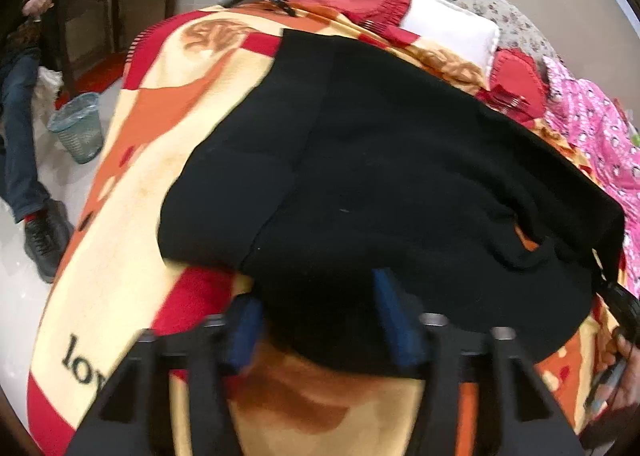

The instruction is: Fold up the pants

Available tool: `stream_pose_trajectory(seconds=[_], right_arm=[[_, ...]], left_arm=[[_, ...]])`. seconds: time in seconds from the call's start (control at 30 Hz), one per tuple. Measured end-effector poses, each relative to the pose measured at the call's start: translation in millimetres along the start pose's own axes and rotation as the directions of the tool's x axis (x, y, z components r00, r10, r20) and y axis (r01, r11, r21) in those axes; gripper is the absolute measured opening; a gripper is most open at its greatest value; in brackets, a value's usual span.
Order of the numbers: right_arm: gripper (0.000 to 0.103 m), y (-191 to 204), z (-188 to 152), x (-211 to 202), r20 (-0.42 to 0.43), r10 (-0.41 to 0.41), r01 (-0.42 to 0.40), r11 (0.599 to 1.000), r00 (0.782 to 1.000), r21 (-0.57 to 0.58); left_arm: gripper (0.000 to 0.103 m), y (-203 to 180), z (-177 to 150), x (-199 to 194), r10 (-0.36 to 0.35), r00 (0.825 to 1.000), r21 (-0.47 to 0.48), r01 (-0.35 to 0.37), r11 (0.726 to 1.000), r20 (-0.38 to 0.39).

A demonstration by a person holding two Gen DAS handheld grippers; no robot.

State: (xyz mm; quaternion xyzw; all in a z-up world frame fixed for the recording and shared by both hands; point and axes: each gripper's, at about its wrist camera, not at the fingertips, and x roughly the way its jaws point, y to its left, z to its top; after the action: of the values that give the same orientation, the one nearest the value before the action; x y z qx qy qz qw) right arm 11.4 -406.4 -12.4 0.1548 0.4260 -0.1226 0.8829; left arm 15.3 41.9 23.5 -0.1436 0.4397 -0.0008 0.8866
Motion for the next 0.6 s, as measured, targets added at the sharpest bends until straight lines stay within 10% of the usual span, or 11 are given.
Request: stream_pose_trajectory(seconds=[0.1, 0.6], right_arm=[[0.01, 3, 1, -7, 0.016, 0.026, -0.025, 1.0, 1.0, -0.003], [0.01, -28, -50, -160, 0.151, 0.101, -0.096, 0.994, 0.983, -0.044]], left_arm=[[0.02, 1, 2, -1, -0.013, 1.0, 0.011, 0.013, 1.0, -0.001], [0.012, 25, -6, -56, -0.124, 0.992, 0.041, 0.123, 0.992, 0.008]])
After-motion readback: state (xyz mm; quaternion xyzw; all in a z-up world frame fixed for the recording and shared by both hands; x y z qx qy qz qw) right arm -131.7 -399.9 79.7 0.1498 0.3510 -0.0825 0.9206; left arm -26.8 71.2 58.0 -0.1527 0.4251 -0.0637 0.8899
